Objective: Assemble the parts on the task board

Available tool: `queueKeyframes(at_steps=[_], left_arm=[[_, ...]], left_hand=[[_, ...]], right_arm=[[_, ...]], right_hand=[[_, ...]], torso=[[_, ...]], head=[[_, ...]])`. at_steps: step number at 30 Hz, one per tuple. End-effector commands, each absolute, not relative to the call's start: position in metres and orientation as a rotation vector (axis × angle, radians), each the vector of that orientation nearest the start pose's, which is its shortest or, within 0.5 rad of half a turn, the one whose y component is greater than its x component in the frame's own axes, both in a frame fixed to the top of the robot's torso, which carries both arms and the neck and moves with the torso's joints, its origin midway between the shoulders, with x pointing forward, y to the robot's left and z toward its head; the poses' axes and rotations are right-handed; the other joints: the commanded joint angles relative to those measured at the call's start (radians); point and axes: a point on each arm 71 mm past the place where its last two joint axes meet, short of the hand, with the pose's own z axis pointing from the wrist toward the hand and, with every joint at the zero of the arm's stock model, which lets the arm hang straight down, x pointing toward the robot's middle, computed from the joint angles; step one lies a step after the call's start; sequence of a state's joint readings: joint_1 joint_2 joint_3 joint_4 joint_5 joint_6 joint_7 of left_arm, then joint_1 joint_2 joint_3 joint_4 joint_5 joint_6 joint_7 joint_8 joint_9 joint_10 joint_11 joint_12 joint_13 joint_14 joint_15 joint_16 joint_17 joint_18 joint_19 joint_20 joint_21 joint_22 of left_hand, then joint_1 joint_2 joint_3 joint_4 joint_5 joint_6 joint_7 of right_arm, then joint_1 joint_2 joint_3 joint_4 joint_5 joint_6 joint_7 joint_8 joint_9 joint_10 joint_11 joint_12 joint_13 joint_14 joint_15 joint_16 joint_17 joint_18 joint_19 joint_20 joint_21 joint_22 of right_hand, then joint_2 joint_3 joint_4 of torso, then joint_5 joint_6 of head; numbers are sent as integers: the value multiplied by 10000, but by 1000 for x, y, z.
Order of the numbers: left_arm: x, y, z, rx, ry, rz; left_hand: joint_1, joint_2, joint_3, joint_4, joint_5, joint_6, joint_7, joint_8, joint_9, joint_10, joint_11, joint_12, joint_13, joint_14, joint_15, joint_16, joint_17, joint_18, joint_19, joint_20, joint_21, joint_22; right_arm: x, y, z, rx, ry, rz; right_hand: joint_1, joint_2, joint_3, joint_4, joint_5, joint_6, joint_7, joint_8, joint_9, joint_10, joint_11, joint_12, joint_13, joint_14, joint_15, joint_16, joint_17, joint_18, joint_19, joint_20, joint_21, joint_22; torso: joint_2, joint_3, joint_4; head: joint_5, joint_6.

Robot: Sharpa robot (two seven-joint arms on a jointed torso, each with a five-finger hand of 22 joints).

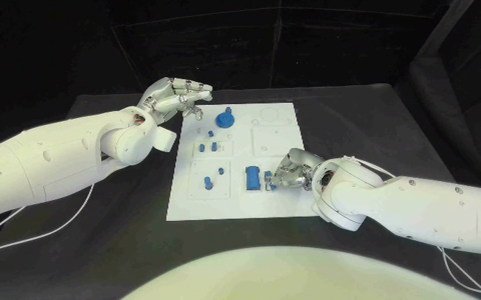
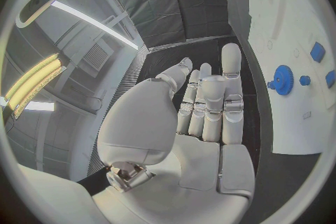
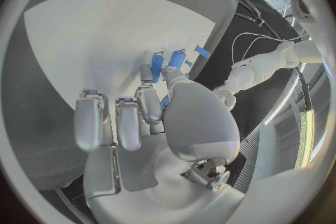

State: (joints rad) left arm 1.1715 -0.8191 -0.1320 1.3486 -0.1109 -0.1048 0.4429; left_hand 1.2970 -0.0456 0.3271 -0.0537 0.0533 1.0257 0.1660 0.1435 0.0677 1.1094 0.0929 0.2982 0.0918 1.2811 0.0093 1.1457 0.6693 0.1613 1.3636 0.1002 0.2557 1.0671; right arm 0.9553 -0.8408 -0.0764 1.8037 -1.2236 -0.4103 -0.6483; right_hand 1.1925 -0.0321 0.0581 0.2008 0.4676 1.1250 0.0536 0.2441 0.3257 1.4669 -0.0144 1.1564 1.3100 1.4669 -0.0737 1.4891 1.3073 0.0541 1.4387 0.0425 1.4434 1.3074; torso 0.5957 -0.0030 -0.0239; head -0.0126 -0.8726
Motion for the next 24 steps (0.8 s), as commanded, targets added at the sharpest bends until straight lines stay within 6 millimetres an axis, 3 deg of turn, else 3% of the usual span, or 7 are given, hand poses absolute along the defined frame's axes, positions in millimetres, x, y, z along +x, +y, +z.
queueKeyframes(at_steps=[1,5,8,10,15,18,24], left_arm=[[496,238,-229,-9909,15663,-15579],[496,238,-229,-9912,15673,-15581],[496,238,-229,-9911,15677,-15585],[496,237,-229,-9910,15678,-15587],[496,237,-229,-9910,15681,-15588],[496,237,-229,-9911,15681,-15584],[496,238,-229,-9910,15676,-15581]], left_hand=[[-9,103,-54,-15,-28,-2,-12,28,4,-75,-26,36,14,-60,-23,-10,-9,188,-3,31,-39,-10],[-9,103,-54,-15,-28,-2,-12,28,4,-75,-26,36,14,-60,-23,-10,-9,188,-3,31,-39,-10],[-9,103,-54,-15,-28,-2,-12,28,4,-75,-26,36,14,-60,-23,-10,-9,188,-3,31,-39,-10],[-9,103,-54,-15,-28,-2,-12,28,4,-75,-26,36,14,-60,-23,-10,-9,188,-3,31,-39,-10],[-9,103,-54,-15,-28,-2,-12,28,4,-75,-26,36,14,-60,-23,-10,-9,188,-3,31,-39,-10],[-9,103,-54,-15,-28,-2,-12,28,4,-75,-26,36,14,-60,-23,-10,-9,188,-3,31,-39,-10],[-9,103,-54,-15,-28,-2,-12,28,4,-75,-26,36,14,-60,-23,-10,-9,188,-3,31,-39,-10]], right_arm=[[368,-151,-287,3910,21496,5400],[368,-151,-287,3880,21414,5419],[369,-153,-287,3870,21338,5385],[369,-153,-287,3864,21302,5358],[371,-156,-287,3836,21233,5276],[371,-157,-287,3778,21214,5306],[370,-158,-284,3732,20925,5952]], right_hand=[[-195,16,-62,121,50,126,-31,81,74,108,-97,44,145,773,-83,75,1285,-90,49,-72,54,1017],[-418,62,-271,329,171,230,-90,178,211,144,-144,79,176,780,-126,96,1326,-100,76,-115,77,1052],[-556,66,-429,462,-19,239,-99,208,281,152,-153,64,175,779,-137,95,1325,-100,77,-132,75,1054],[-632,78,-545,552,-323,230,-103,222,331,154,-157,51,173,778,-140,93,1323,-100,76,-140,73,1053],[-738,164,-970,794,-1693,183,-112,266,520,163,-161,25,185,775,-149,83,1312,-101,78,-150,70,1062],[-679,181,-1032,778,-1798,169,-114,272,558,162,-162,16,186,776,-149,83,1314,-102,80,-151,70,1065],[60,194,-1077,324,-1646,-21,-71,219,666,128,-136,-53,173,758,-141,31,1230,-87,33,-151,22,1014]], torso=[[2,-2,0],[1,-4,-1],[-7,-7,-4],[-12,-7,-1],[-8,-2,8],[-7,1,-3],[-20,-1,-8]], head=[[-5,0],[-9,0],[-1,0],[-9,0],[-13,0],[-7,0],[-8,0]])
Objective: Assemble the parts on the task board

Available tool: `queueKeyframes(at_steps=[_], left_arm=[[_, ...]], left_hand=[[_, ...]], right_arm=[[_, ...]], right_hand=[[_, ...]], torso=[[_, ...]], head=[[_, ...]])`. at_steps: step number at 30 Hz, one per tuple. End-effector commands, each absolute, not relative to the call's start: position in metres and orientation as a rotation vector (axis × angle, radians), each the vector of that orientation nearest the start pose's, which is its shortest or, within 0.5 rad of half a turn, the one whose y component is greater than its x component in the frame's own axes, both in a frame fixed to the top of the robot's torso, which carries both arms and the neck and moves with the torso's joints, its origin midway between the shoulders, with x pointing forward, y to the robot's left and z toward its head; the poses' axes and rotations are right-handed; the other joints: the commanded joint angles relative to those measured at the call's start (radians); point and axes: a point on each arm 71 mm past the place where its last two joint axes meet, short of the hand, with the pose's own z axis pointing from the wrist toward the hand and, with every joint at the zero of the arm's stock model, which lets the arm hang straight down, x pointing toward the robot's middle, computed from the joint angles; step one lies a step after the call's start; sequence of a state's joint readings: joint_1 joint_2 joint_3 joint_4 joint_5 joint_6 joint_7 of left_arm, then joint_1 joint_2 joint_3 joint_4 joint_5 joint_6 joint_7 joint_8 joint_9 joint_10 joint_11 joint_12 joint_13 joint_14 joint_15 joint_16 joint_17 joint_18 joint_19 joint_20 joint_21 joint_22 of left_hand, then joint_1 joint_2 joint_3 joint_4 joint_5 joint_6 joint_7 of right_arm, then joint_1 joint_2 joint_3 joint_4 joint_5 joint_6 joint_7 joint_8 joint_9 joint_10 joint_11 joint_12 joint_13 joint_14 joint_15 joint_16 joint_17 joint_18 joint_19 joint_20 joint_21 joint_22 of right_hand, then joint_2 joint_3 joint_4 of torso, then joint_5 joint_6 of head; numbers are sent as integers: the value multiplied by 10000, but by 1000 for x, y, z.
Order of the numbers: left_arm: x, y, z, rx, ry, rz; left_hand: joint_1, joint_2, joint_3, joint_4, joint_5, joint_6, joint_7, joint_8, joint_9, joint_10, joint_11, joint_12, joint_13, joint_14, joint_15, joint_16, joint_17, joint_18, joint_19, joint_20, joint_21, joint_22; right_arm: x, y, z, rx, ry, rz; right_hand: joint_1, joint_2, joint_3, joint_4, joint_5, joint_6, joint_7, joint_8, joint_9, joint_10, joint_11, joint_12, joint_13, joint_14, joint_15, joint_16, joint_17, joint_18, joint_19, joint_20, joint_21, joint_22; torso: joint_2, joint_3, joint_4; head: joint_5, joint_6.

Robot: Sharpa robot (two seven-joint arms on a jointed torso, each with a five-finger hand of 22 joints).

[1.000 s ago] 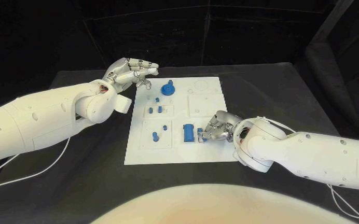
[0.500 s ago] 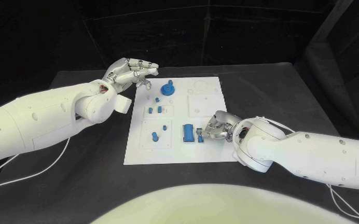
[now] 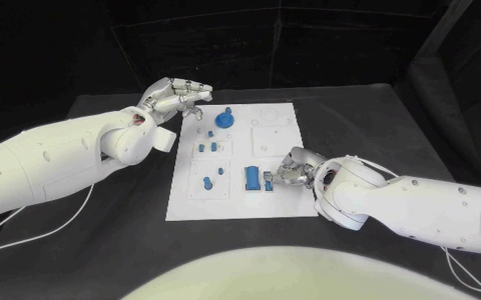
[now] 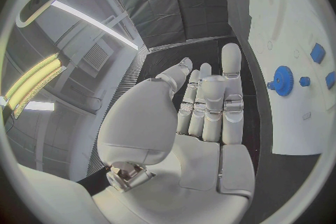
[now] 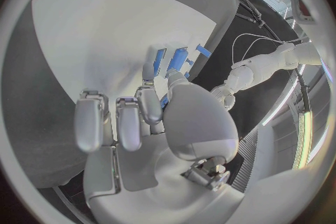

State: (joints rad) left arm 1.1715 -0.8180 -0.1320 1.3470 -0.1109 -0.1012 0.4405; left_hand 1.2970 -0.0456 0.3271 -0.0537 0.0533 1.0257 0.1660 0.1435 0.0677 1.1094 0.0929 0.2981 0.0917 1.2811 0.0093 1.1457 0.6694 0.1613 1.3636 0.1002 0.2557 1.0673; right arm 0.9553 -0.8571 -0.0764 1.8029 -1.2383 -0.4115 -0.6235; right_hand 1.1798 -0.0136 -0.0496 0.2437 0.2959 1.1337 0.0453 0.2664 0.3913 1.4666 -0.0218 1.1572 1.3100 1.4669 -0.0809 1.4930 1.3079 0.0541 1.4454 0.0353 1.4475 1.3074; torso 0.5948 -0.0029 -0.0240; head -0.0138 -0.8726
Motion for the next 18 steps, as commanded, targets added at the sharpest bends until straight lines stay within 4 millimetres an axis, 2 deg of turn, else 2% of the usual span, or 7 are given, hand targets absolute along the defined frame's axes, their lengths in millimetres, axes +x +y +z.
queueKeyframes(at_steps=[1,7,10,12,14,16,18], left_arm=[[496,238,-229,-9909,15673,-15580],[497,239,-230,-9900,15601,-15541],[498,240,-230,-10123,15437,-15551],[499,241,-231,-10454,15244,-15555],[500,241,-232,-10726,15094,-15555],[502,244,-235,-11095,14870,-15518],[505,246,-238,-11282,14716,-15502]], left_hand=[[-9,103,-55,-15,-28,-2,-12,28,4,-75,-26,37,14,-60,-23,-10,-11,189,-3,31,-39,-12],[-27,91,-80,-2,-29,-8,-10,27,2,-87,-21,41,13,-76,-20,-21,-46,187,-4,32,-44,-23],[-91,69,-139,42,-29,-6,-17,33,3,-85,-20,58,16,-164,-11,-107,-221,182,-30,39,-66,-45],[-90,56,-194,57,-26,-21,-7,34,0,-119,-8,70,12,-775,24,-712,-1205,177,-285,65,-235,-151],[-86,51,-241,72,-27,-27,3,39,0,-148,17,81,8,-1287,72,-1172,-1736,165,-603,110,-454,-293],[-70,58,-271,94,2,-41,39,40,-2,-264,99,20,-40,-2119,182,-1978,-2102,134,-1363,213,-984,-635],[-52,128,-232,147,-40,-46,63,27,-7,-287,152,-133,-148,-2661,297,-3115,-2657,138,-2096,324,-1572,-1105]], right_arm=[[371,-159,-283,3826,20805,6245],[381,-176,-276,5350,19835,8332],[400,-188,-270,6732,19096,9498],[416,-198,-266,7742,18531,10284],[428,-204,-264,8317,18142,10797],[446,-211,-262,8930,17634,11525],[460,-215,-261,9183,17204,12015]], right_hand=[[305,11,-6,-180,111,-222,53,-63,6,104,-35,-113,149,745,-49,-45,1162,-73,-80,-70,-64,960],[1280,26,-4,-699,604,-1598,625,-847,-192,-1181,436,-3266,-1622,156,328,-1566,-1071,391,-1572,233,-1622,-865],[1740,153,45,-823,434,-1771,762,-979,-182,-2524,577,-6482,-3722,-692,456,-3938,-3825,918,-3286,395,-3788,-3142],[2245,260,275,-998,185,-1879,859,-1085,-214,-3218,681,-7367,-4468,-1705,551,-6469,-6406,1272,-4680,486,-5707,-5020],[2448,302,425,-1004,-57,-1969,1008,-1191,-283,-3701,834,-8153,-5196,-2231,735,-7528,-7019,1232,-4997,615,-6335,-5407],[2811,342,756,-915,-430,-2091,1295,-1469,-543,-3842,1367,-9514,-6913,-3098,1167,-9563,-8065,1117,-5840,1004,-7866,-6368],[2851,151,802,-849,-421,-2201,1467,-1680,-736,-4118,1449,-10138,-7736,-3983,1518,-10732,-8687,1042,-6238,1222,-8606,-6850]], torso=[[-22,-4,-11],[-99,3,-19],[-181,-17,-41],[-277,-42,-43],[-334,-56,-36],[-465,-77,-47],[-562,-86,-56]], head=[[10,0],[-19,11],[-34,138],[-50,216],[-95,374],[-121,514],[-149,684]])
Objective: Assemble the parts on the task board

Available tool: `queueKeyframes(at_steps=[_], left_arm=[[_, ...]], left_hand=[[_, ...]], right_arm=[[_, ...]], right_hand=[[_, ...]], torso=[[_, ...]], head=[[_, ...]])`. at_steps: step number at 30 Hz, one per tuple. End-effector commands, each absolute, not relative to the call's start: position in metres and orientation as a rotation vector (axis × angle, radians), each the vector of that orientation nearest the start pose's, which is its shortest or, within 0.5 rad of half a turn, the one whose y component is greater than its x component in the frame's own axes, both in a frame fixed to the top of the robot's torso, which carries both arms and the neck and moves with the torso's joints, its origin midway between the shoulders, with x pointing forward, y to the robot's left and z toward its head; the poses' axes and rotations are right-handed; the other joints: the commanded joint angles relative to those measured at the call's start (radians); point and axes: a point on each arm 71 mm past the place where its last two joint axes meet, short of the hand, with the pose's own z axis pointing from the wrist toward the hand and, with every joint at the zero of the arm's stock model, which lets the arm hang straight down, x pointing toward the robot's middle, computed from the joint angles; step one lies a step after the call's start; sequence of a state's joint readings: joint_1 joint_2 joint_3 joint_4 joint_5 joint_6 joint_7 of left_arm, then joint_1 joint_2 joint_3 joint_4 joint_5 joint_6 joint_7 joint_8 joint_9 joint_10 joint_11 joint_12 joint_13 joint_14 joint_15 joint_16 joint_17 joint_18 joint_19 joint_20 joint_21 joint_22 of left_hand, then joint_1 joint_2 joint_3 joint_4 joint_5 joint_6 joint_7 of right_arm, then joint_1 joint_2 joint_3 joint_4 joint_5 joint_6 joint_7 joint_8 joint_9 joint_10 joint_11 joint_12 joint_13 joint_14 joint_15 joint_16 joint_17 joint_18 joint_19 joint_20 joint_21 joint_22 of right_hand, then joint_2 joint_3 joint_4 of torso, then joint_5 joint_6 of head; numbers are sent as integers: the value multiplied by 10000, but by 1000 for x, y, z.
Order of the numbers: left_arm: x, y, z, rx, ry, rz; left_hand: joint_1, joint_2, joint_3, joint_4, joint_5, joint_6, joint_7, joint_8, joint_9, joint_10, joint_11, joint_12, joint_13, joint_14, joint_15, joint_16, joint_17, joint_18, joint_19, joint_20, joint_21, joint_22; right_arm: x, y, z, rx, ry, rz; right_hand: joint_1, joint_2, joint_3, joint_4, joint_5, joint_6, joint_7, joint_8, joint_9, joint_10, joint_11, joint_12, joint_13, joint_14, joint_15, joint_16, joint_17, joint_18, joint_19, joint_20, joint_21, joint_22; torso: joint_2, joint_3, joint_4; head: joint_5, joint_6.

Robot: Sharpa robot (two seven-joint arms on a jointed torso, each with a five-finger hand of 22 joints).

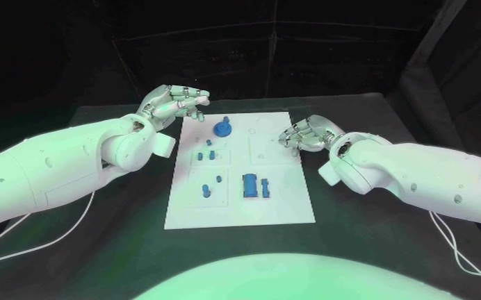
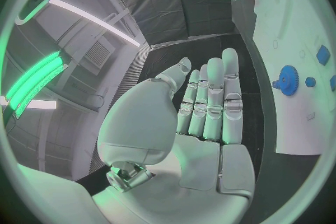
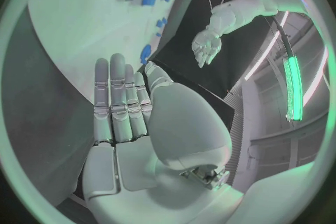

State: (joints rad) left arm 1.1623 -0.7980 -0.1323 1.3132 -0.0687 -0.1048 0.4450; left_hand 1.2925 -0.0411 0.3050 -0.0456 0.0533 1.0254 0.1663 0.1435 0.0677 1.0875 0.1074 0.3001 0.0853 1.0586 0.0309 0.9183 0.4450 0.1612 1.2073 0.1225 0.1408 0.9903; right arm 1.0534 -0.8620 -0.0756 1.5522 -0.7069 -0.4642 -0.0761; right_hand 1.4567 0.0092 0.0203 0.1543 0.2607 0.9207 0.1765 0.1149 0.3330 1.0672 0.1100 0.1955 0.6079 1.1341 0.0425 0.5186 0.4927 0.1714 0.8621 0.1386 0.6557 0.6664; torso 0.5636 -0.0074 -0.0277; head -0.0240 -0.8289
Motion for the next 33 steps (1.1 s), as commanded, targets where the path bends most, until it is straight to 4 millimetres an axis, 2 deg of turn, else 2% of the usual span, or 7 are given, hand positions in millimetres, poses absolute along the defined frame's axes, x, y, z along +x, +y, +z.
queueKeyframes(at_steps=[1,12,18,19,28,32,33], left_arm=[[507,247,-240,-11353,14621,-15497],[528,262,-264,-12184,13352,-14436],[532,257,-273,-12409,13154,-13921],[530,254,-273,-12118,13896,-14209],[521,242,-269,-12155,13659,-13884],[510,230,-263,-12172,13386,-13538],[507,227,-261,-12174,13309,-13445]], left_hand=[[-18,97,24,105,7,-56,37,-7,-12,-101,38,-293,-154,-770,189,-1561,-745,107,-869,189,-696,-585],[-247,-46,-808,503,-40,-548,-201,-786,-25,-840,896,-2077,-219,-1982,1420,-6499,-3115,29,-5391,1492,-813,-4320],[-85,200,-1224,524,-44,-621,-216,-807,-32,-993,946,-2381,-230,-1921,1492,-7238,-3440,170,-6284,1684,-836,-5498],[-3949,411,-1745,456,-533,-3460,-653,-1435,-677,-3915,348,-3001,-853,-4568,933,-7788,-3731,-481,-8028,802,-1408,-6792],[-6495,411,-2129,456,-533,-5427,-938,-1435,-677,-5925,-62,-3001,-853,-6255,592,-8202,-4450,-641,-9176,233,-1408,-7694],[-7548,411,-2265,456,-533,-6216,-1663,-1435,-677,-6738,-229,-3001,-853,-6967,443,-8361,-4450,-748,-9650,-7,-1408,-8055],[-7759,411,-2301,456,-533,-6376,-1663,-1435,-677,-6901,-262,-3001,-853,-7108,414,-8398,-4450,-748,-9743,-56,-1408,-8128]], right_arm=[[468,-216,-261,9283,16949,12271],[535,-214,-271,9800,15030,13388],[545,-212,-273,9786,14812,13487],[543,-213,-277,9709,15306,12440],[532,-209,-270,10123,14656,12550],[519,-204,-261,10577,13997,12603],[515,-203,-258,10703,13824,12605]], right_hand=[[121,-112,159,65,-151,-135,230,-308,-304,-151,243,-797,-1210,-1087,496,-1652,-946,-195,-753,349,-1261,-808],[-475,-7,-352,-466,-663,-242,312,-523,-1841,-422,654,-1315,-4781,-1306,1100,-4524,-3759,97,-555,1275,-4491,-3412],[-774,247,-651,-863,-690,-346,241,-524,-2292,-686,811,-1289,-5385,-1766,1285,-4581,-4304,104,-478,1429,-5242,-4059],[-4871,-92,-203,-1543,-1239,-2970,-349,-1149,-2588,-3634,250,-1955,-6079,-4596,777,-5186,-4927,-516,-2940,554,-5612,-4822],[-7562,-92,-203,-1543,-1630,-4703,-741,-1149,-3330,-5598,-128,-1955,-6079,-6477,446,-5186,-4927,-686,-4489,41,-6557,-5339],[-8712,-92,-203,-1543,-1791,-5445,-909,-1149,-3330,-6434,-288,-1955,-6079,-7278,301,-5186,-4927,-794,-5169,-191,-6557,-5557],[-8952,-92,-203,-1543,-1823,-5599,-942,-1149,-3330,-6608,-319,-1955,-6079,-7446,-425,-5186,-4927,-854,-5307,-245,-6557,-5603]], torso=[[-306,-45,-26],[-760,32,-165],[-772,124,-86],[-741,53,-125],[-478,63,68],[-287,70,209],[-259,71,230]], head=[[-52,363],[50,1143],[120,1344],[63,1250],[148,1749],[210,2112],[219,2167]])
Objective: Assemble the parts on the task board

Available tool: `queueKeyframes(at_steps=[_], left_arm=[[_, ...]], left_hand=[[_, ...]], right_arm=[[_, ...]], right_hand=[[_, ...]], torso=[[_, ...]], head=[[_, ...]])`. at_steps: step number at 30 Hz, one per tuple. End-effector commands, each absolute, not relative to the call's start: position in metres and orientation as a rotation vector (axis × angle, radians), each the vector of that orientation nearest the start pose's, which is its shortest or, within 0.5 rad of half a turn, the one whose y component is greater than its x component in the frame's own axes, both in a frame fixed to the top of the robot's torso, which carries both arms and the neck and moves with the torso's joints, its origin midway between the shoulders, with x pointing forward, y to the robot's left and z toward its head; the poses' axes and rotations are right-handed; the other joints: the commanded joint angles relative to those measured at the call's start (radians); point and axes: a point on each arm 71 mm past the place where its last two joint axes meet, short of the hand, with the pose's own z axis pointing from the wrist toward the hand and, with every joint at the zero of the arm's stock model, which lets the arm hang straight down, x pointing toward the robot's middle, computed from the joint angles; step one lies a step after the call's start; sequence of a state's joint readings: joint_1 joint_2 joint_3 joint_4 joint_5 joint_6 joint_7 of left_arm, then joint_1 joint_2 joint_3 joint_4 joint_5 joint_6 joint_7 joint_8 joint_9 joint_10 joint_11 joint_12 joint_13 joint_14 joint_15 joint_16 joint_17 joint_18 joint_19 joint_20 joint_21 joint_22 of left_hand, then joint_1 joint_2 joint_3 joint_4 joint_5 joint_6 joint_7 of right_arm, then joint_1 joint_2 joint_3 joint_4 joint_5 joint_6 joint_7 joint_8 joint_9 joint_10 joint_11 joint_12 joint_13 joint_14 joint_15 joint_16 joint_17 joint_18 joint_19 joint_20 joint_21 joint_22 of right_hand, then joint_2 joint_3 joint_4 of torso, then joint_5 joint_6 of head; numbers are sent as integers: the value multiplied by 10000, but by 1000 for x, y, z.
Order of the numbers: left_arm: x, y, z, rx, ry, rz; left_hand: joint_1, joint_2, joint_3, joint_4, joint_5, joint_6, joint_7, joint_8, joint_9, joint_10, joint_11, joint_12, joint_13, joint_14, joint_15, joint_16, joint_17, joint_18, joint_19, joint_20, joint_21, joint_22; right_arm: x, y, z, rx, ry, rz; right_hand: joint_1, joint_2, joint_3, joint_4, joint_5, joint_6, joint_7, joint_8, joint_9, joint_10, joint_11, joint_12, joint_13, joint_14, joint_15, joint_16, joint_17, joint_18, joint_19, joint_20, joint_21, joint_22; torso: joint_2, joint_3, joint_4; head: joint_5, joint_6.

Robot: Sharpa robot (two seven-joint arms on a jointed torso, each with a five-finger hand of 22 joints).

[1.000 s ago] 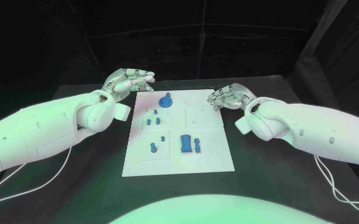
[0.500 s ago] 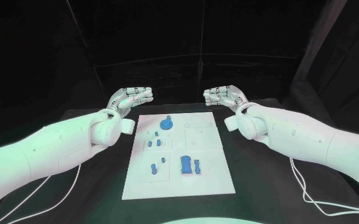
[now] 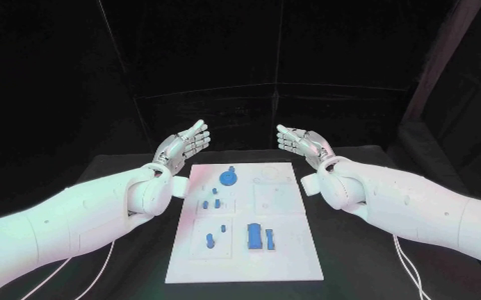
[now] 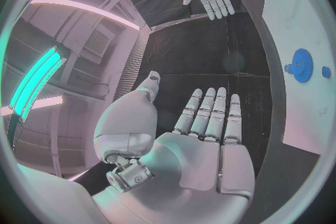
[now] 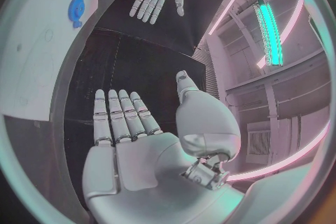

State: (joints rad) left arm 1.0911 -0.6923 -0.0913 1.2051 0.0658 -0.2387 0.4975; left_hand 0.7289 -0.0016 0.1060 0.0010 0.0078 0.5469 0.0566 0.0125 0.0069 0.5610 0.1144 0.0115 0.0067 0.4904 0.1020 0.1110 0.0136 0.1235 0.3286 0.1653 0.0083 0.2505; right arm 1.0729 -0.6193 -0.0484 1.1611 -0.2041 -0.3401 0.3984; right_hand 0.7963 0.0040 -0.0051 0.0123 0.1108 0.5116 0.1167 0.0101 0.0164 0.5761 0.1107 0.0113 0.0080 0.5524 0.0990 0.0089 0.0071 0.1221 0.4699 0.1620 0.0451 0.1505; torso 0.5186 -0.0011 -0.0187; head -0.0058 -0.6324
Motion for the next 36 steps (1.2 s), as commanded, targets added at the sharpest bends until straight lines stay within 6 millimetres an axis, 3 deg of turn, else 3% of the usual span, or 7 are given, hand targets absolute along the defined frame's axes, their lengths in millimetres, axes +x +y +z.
queueKeyframes(at_steps=[1,4,7,11,12,13,36], left_arm=[[504,224,-259,-12174,13224,-13346],[492,213,-250,-12162,12923,-13011],[482,205,-241,-12143,12672,-12753],[472,199,-233,-12119,12437,-12526],[469,197,-231,-12110,12361,-12455],[467,196,-229,-12105,12317,-12414],[462,192,-224,-12089,12178,-12289]], left_hand=[[-2337,16,-328,-10,-78,-1753,-566,-125,-69,-1801,-365,-115,-67,-1572,-1020,-359,-136,-418,-1052,-532,-83,-804],[-2950,16,-1060,-10,-78,-2212,-566,-125,-69,-2271,-1144,-115,-67,-1981,-1020,-1110,-136,-480,-1331,-668,-83,-1014],[-3467,16,-1060,-10,-78,-2598,-566,-125,-69,-2666,-1144,-115,-67,-2332,-1020,-1110,-136,-1235,-1545,-804,-83,-1191],[-3915,16,-1060,-10,-78,-2938,-566,-125,-69,-3016,-1144,-115,-67,-2632,-1020,-1110,-136,-1235,-1750,-902,-83,-1346],[-4142,16,-1060,-10,-78,-3107,-566,-125,-69,-3189,-1144,-115,-67,-2787,-1020,-1110,-136,-1235,-1852,-951,-83,-1424],[-4264,16,-1060,-10,-78,-3191,-566,-125,-69,-3286,-1144,-115,-67,-2868,-1020,-1110,-136,-1235,-1917,-1653,-83,-1466],[-6117,16,-1060,-10,-78,-4561,-566,-125,-69,-4701,-1144,-115,-67,-4090,-1020,-1110,-136,-1235,-3286,-1653,-83,-2505]], right_arm=[[510,-202,-256,10831,13651,12603],[495,-198,-246,11272,13090,12553],[483,-196,-238,11588,12717,12479],[472,-194,-231,11855,12422,12389],[469,-193,-229,11934,12337,12358],[467,-193,-227,11978,12291,12339],[462,-192,-224,12089,12178,12289]], right_hand=[[-2574,-40,51,-123,-356,-1654,-377,-101,-164,-1860,-359,-113,-80,-1783,-990,-89,-71,-412,-1521,-522,-451,-487],[-3207,-40,51,-123,-1108,-2060,-1167,-101,-164,-2317,-1107,-113,-80,-2222,-990,-89,-71,-412,-1894,-650,-451,-606],[-3765,-40,51,-123,-1108,-2415,-1167,-101,-164,-2719,-1107,-113,-80,-2613,-990,-89,-71,-521,-2227,-760,-451,-711],[-4249,-40,51,-123,-1108,-2724,-1167,-101,-164,-3073,-1107,-113,-80,-2945,-990,-89,-71,-520,-2509,-863,-451,-802],[-4494,-40,51,-123,-1108,-2884,-1167,-101,-164,-3247,-1107,-113,-80,-3113,-990,-89,-71,-1221,-2654,-912,-451,-1505],[-4627,-40,51,-123,-1108,-2969,-1167,-101,-164,-3345,-1107,-113,-80,-3209,-990,-89,-71,-1221,-2732,-1620,-451,-1505],[-6645,-40,51,-123,-1108,-4253,-1167,-101,-164,-4802,-1107,-113,-80,-4589,-990,-89,-71,-1221,-3902,-1620,-451,-1505]], torso=[[215,9,157],[256,11,186],[256,11,187],[256,11,187],[256,11,187],[256,11,187],[256,11,187]], head=[[44,246],[57,323],[58,324],[58,324],[58,324],[58,324],[58,324]])
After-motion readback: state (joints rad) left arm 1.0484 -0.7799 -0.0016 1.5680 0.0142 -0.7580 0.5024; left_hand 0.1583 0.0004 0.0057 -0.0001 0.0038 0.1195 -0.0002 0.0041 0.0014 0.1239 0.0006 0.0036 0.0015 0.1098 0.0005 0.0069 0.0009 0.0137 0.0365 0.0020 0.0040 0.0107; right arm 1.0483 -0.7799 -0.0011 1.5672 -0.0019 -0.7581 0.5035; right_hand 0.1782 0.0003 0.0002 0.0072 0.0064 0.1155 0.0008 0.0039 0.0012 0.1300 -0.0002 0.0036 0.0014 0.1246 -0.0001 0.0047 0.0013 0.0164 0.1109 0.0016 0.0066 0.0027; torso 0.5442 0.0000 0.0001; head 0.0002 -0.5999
